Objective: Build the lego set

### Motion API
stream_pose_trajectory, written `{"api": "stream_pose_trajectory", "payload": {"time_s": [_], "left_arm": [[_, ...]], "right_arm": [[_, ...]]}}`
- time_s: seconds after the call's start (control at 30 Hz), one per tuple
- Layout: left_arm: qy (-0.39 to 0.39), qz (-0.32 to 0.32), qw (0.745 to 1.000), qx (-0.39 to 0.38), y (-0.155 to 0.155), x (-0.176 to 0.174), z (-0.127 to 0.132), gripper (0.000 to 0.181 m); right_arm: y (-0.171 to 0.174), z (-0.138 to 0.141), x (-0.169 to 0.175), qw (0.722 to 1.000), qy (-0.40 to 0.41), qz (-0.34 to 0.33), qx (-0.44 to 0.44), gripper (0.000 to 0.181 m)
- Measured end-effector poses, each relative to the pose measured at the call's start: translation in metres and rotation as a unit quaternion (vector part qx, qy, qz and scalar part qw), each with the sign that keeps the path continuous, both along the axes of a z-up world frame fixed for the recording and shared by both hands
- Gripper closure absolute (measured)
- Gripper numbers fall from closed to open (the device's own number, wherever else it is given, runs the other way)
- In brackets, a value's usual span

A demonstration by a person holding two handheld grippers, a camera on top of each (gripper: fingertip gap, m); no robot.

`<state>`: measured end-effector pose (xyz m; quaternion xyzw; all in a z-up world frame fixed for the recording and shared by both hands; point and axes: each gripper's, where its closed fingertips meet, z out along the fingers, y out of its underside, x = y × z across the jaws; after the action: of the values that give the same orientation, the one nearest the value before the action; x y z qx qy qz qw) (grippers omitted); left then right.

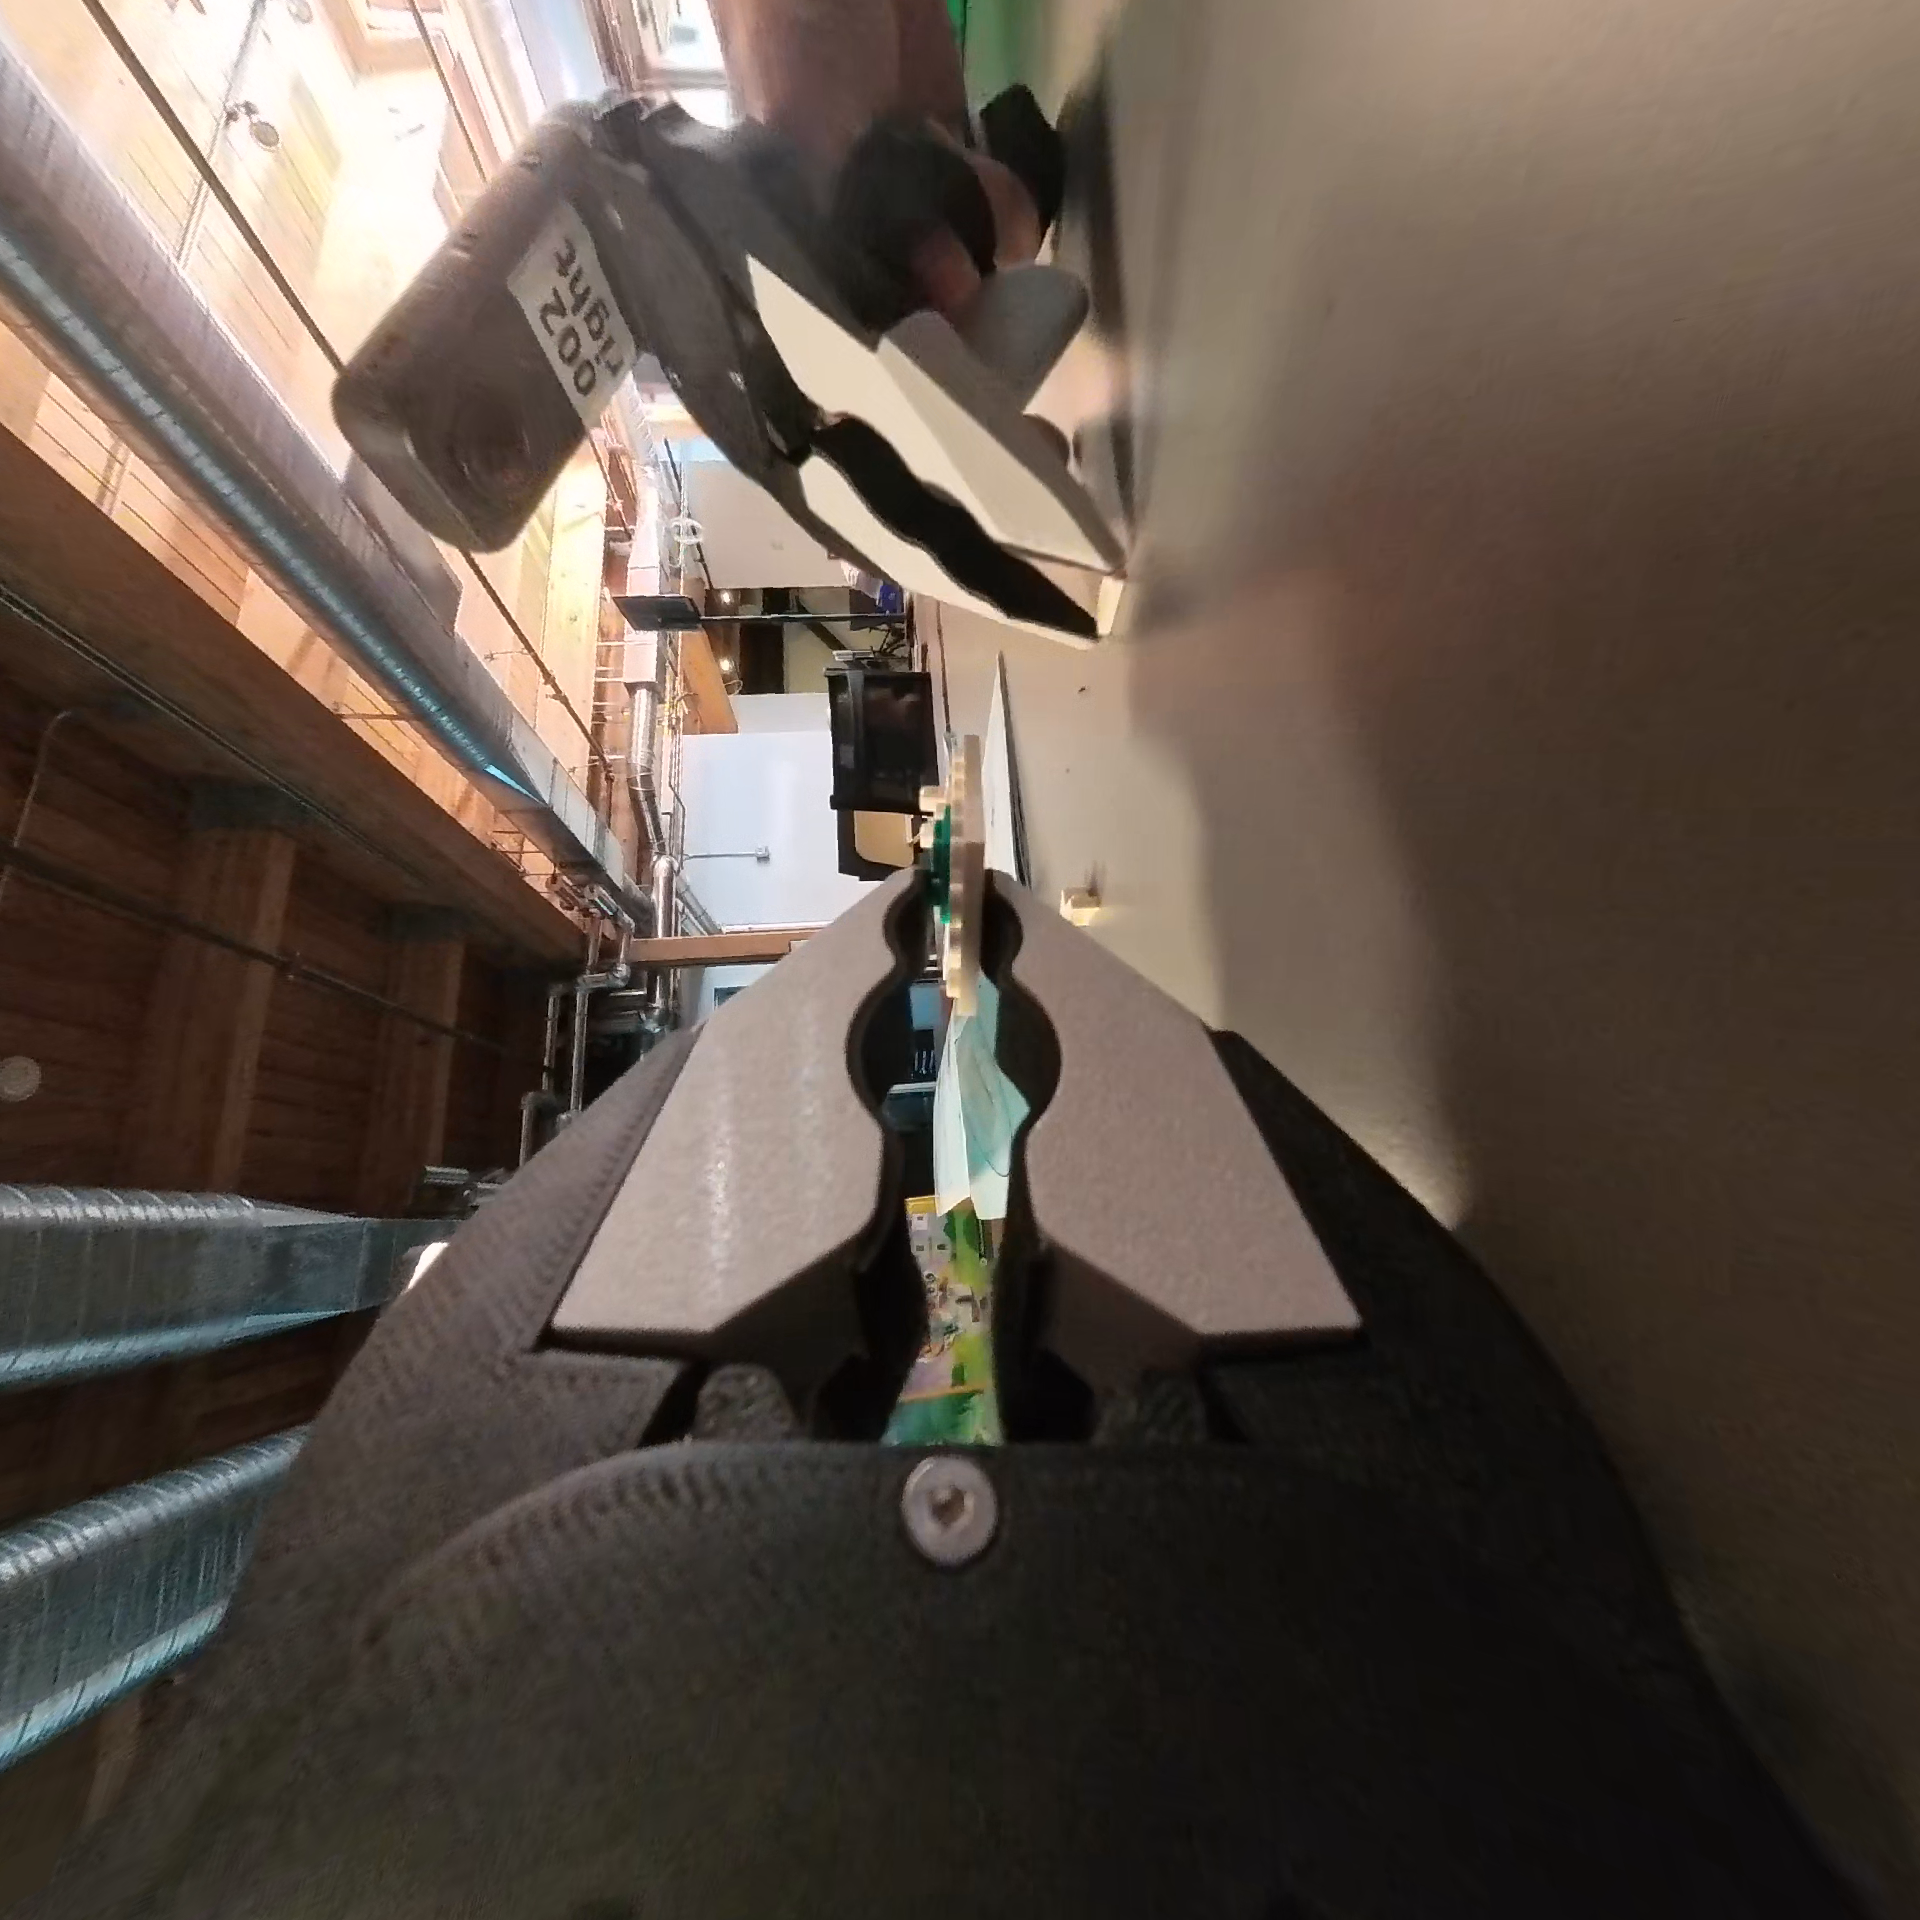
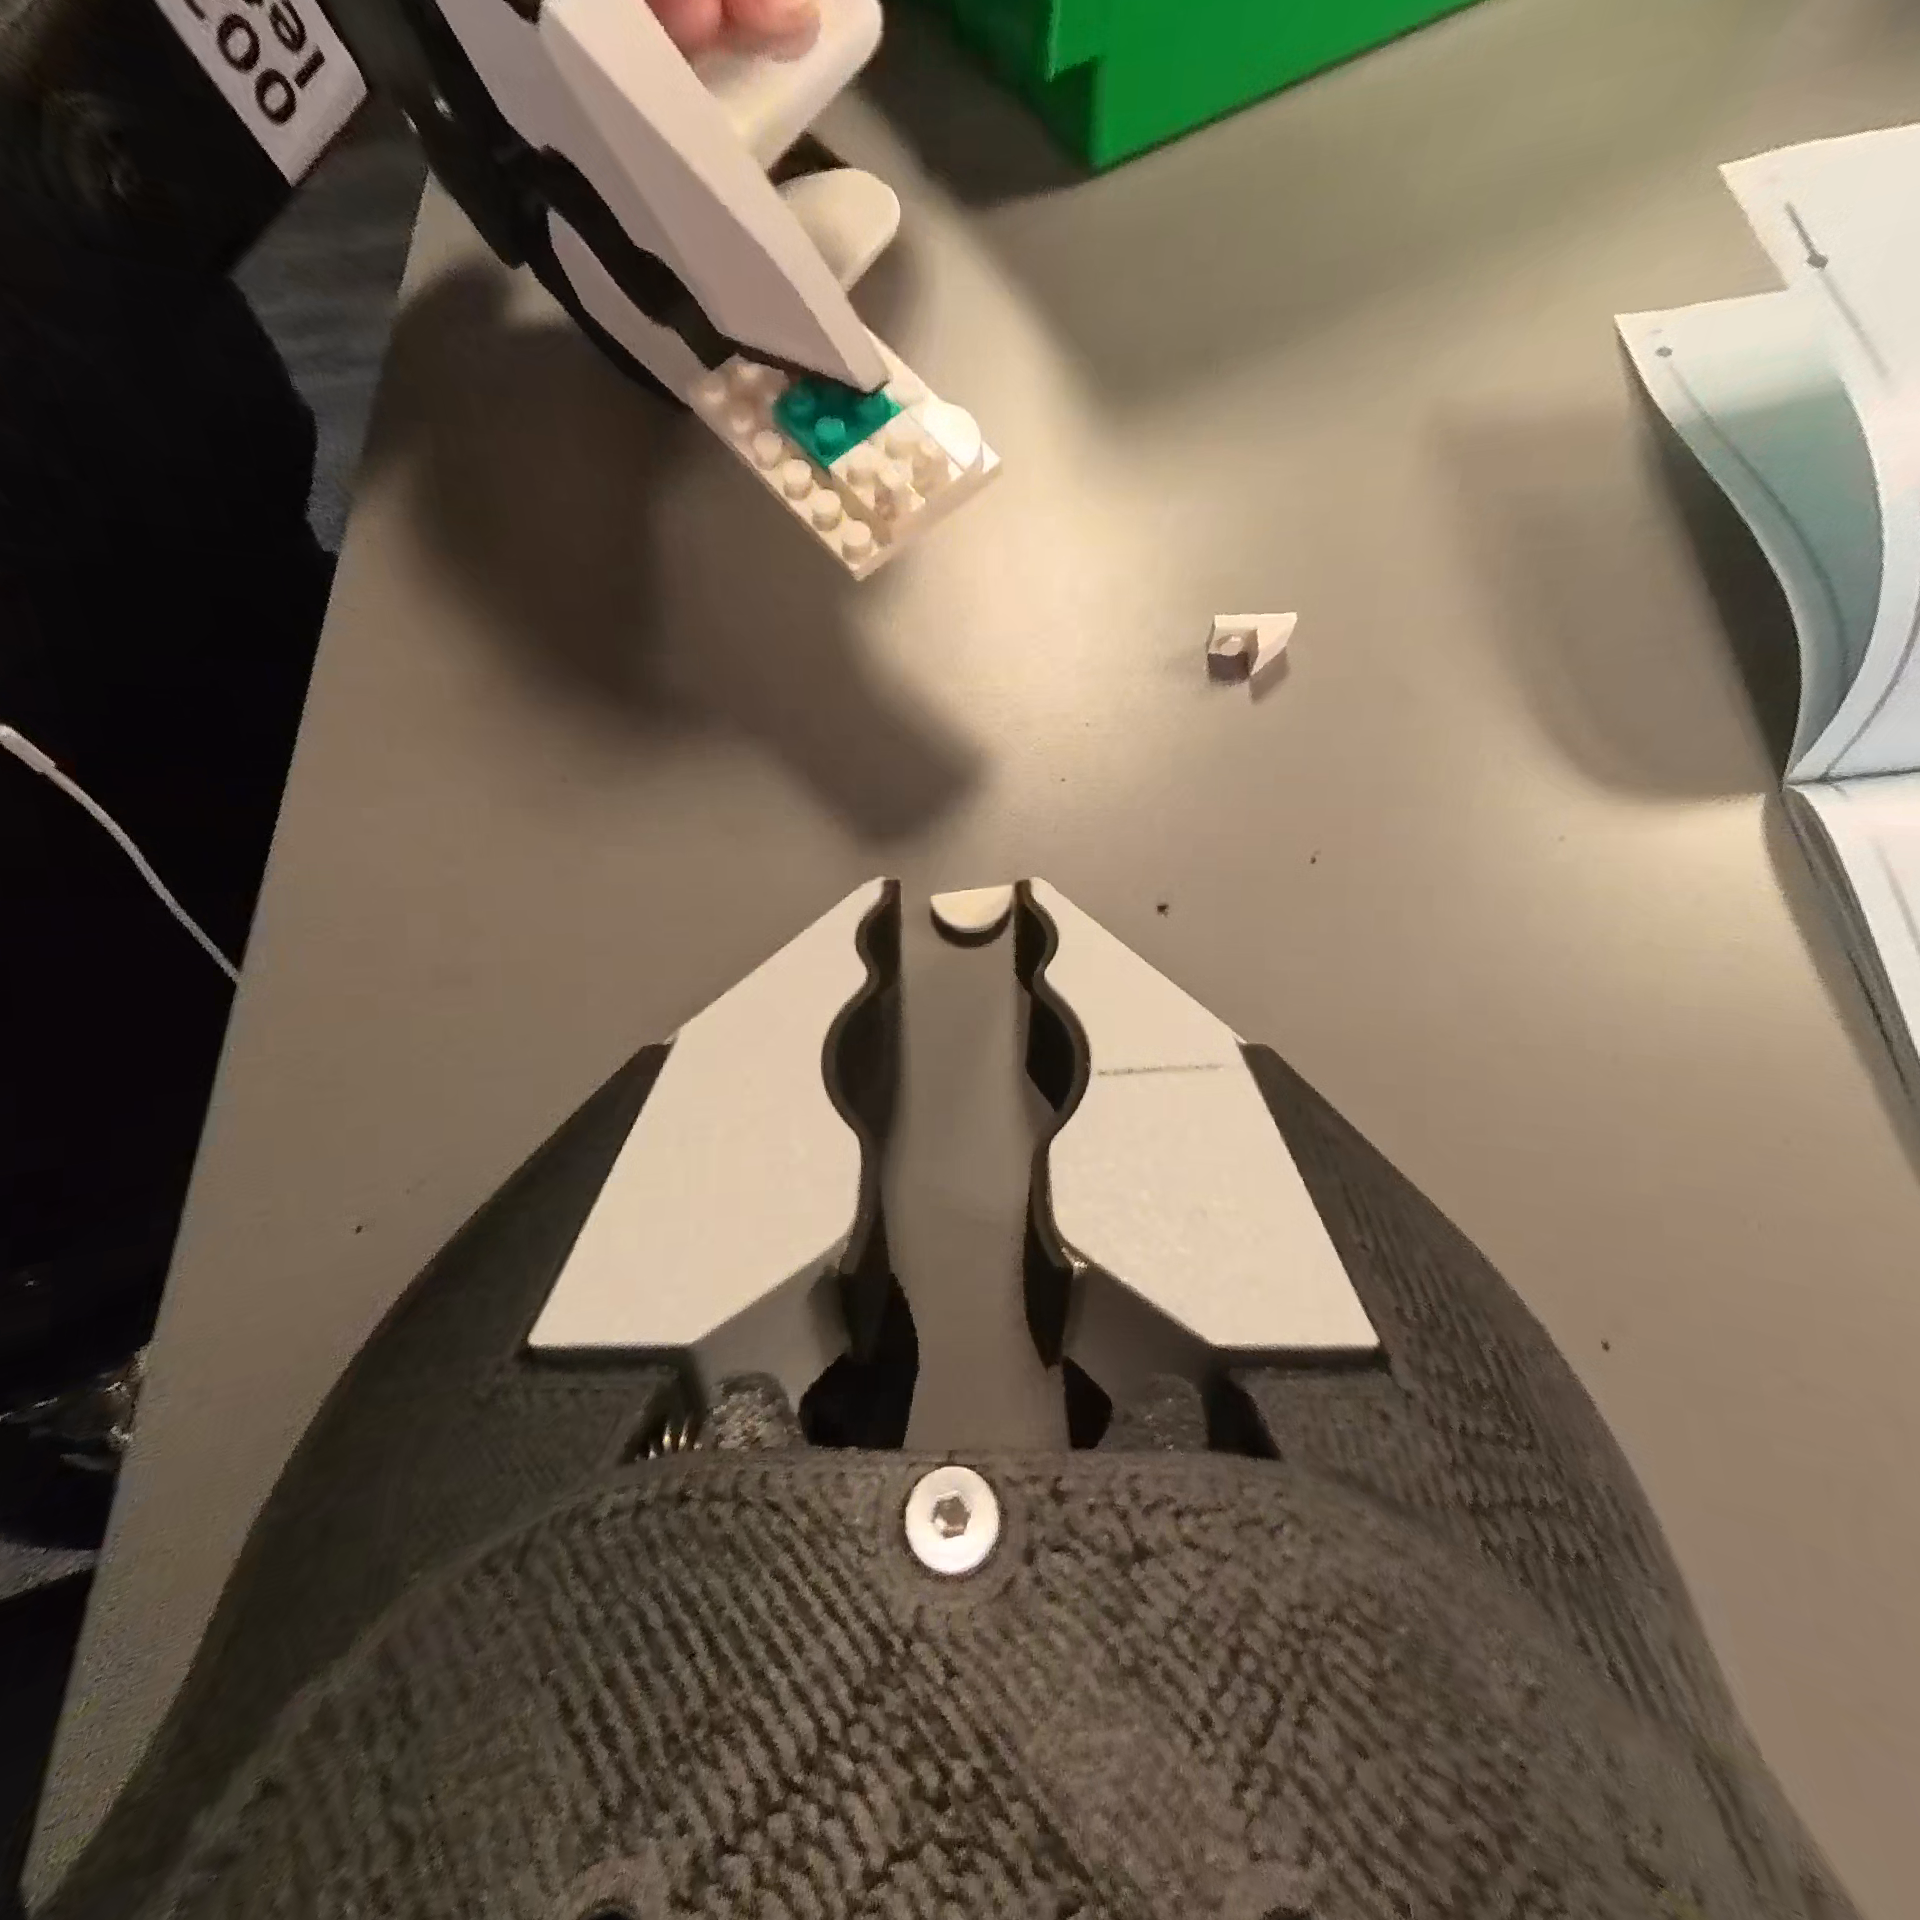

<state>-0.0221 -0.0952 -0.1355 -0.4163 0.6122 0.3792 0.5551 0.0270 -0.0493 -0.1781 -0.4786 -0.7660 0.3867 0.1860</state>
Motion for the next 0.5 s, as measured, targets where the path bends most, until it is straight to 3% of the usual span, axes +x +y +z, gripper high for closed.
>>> {"api": "stream_pose_trajectory", "payload": {"time_s": [0.2, 0.5], "left_arm": [[-0.012, 0.013, 1.000, -0.007, 0.002, -0.001, 0.002, 0.174], [-0.038, 0.063, 0.997, -0.029, 0.010, -0.001, -0.002, 0.174]], "right_arm": [[0.002, 0.000, -0.001, 0.999, -0.003, -0.035, -0.007, 0.169], [-0.010, 0.040, -0.030, 0.967, 0.089, -0.233, -0.058, 0.169]]}}
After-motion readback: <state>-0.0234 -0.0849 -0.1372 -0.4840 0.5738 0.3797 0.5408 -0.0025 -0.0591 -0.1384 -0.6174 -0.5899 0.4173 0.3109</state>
